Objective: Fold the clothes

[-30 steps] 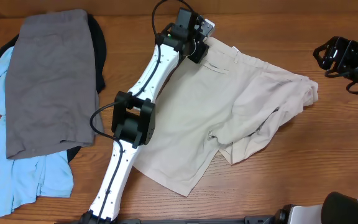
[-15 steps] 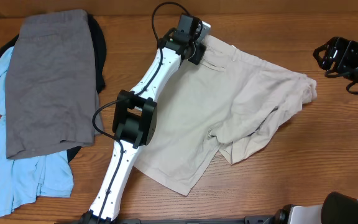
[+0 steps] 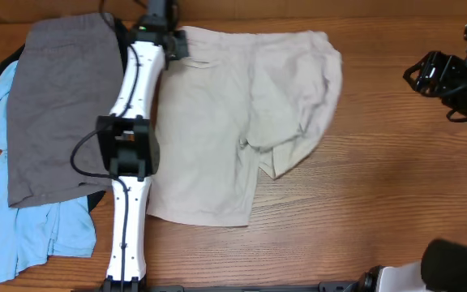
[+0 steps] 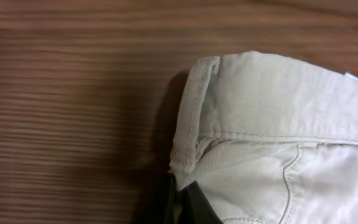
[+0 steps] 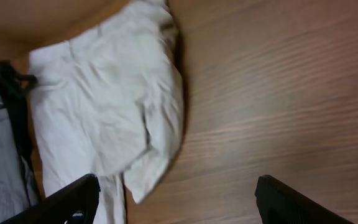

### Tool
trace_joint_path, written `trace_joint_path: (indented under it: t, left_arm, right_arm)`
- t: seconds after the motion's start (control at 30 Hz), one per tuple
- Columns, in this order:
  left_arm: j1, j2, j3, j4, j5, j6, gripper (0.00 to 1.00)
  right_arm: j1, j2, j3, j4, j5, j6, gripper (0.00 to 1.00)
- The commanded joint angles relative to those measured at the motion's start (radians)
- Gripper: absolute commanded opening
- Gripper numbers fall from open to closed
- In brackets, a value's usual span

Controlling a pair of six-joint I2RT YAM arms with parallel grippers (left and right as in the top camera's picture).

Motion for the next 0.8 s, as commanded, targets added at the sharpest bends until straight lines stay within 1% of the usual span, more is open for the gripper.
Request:
trace_joint_path:
  t: [0.0,0.03,0.1,0.2,0.23,0.27,0.33,0.4,0.43,0.53,0.7,0.77]
  left_arm:
    - [-0.005,-0.064,0.044,-0.008,0.018,-0.025,0.79]
    - [-0.005,-0.064,0.052,-0.028,0.032,-0.004,1.0]
    - [-0.01,-0.064,0.096,-0.096,0.031,-0.003,1.0]
    - [-0.016,-0.064,0.272,-0.324,0.04,-0.004,1.0]
    - [-0.021,-0.064,0.332,-0.407,0.055,-0.004,1.0]
    - [-0.029,-0.064,0.39,-0.506,0.066,0.001,1.0]
    - [-0.043,-0.064,0.448,-0.639,0.08,0.002,1.0]
    - [-0.056,-0.064,0.453,-0.717,0.083,0.003,1.0]
    - [-0.063,-0.063,0.448,-0.757,0.082,0.015,1.0]
    - [-0.066,-0.062,0.43,-0.774,0.082,0.026,1.0]
    - [-0.064,-0.062,0.427,-0.747,0.082,0.028,1.0]
    - [-0.064,-0.062,0.427,-0.74,0.082,0.048,1.0]
  right_arm:
    - [0.014,0.064,0.018,-0.009,-0.021,0.003,0.84]
    - [0.024,0.08,0.018,-0.01,-0.03,0.003,0.84]
    - [0.058,0.107,0.016,-0.018,-0.031,0.002,0.84]
    - [0.134,0.13,-0.027,-0.04,-0.031,-0.001,0.84]
    - [0.165,0.13,-0.07,-0.036,-0.031,0.0,0.84]
    - [0.195,0.13,-0.118,-0.027,-0.031,0.0,0.82]
    - [0.247,0.13,-0.212,0.005,-0.031,0.005,0.79]
    - [0.299,0.13,-0.315,0.068,-0.031,0.042,0.77]
    - [0.335,0.13,-0.382,0.125,-0.031,0.065,0.75]
    - [0.42,0.13,-0.491,0.244,-0.014,0.114,0.72]
    - [0.594,0.13,-0.546,0.355,0.212,0.254,0.72]
    - [0.66,0.13,-0.558,0.405,0.279,0.3,0.69]
